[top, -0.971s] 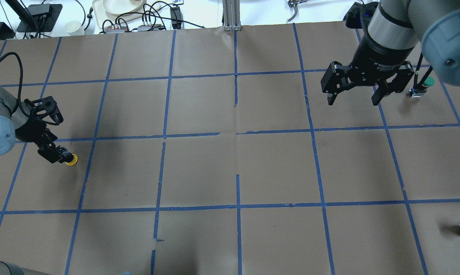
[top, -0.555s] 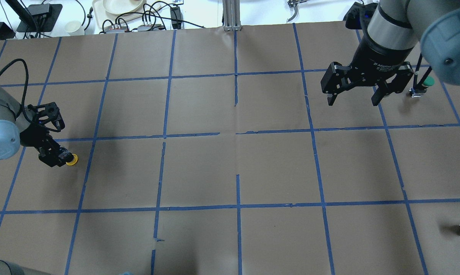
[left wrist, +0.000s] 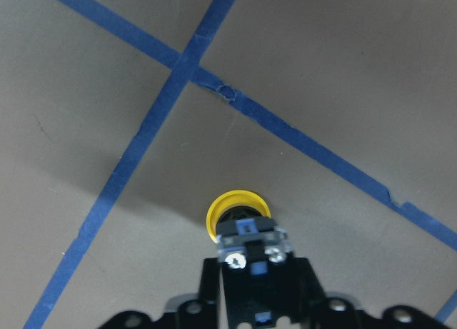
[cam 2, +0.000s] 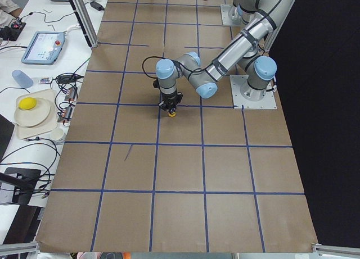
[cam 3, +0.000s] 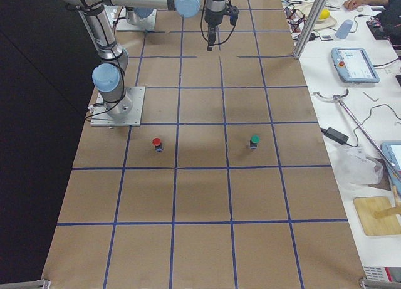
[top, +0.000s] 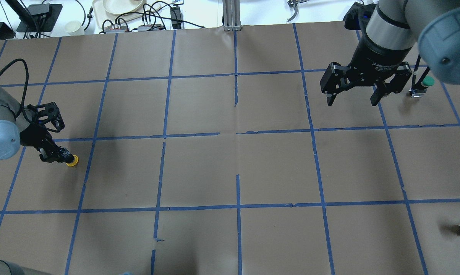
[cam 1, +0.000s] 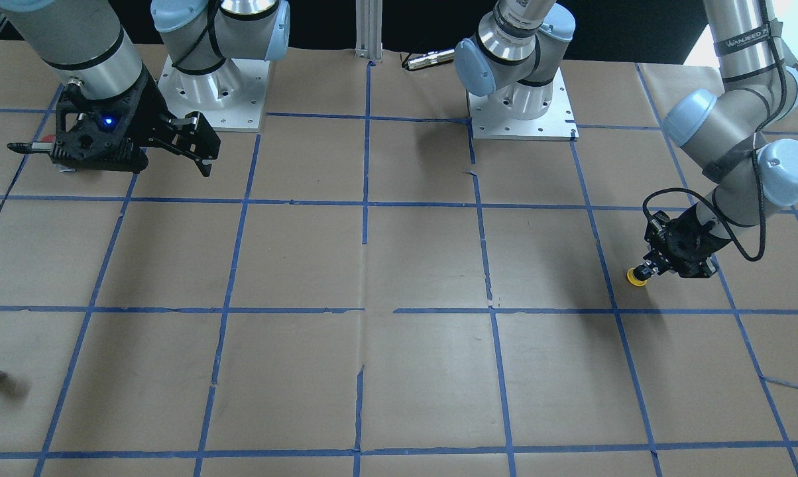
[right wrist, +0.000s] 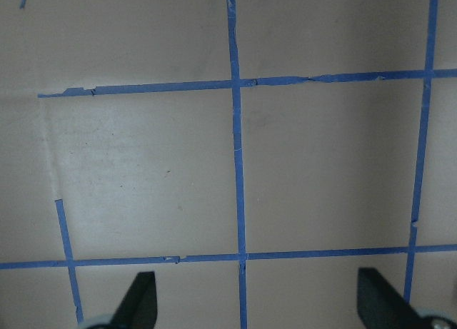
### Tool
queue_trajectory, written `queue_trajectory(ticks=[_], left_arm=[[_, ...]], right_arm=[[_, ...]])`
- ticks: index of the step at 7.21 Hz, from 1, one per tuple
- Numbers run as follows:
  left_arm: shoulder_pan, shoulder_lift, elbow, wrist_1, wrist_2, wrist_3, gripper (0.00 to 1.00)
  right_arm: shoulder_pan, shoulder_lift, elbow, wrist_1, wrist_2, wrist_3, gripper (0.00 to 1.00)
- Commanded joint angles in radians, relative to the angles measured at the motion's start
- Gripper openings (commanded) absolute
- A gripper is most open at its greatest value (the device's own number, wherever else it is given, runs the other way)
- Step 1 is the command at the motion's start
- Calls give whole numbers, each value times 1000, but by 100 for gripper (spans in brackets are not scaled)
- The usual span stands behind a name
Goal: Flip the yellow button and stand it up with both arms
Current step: 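Lift the yellow button with the left gripper while the right gripper approaches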
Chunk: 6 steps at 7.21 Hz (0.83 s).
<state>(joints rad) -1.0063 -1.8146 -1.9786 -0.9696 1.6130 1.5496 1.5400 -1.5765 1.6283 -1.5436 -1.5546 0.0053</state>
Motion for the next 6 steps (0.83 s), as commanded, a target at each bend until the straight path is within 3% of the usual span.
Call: queue_trajectory(ticks=[1,4,6], left_arm=[[-23,61,18,-87,-97,-96,25],[-104,195,18,-461,-383,-418,26],[-136,208,18,-626,-661,-595,26]], right_arm=[[2,6,-2,-1,8,7,100],[-18,52,-42,-20,37,34,100],[-79,55,-76,-6,205,134,100]])
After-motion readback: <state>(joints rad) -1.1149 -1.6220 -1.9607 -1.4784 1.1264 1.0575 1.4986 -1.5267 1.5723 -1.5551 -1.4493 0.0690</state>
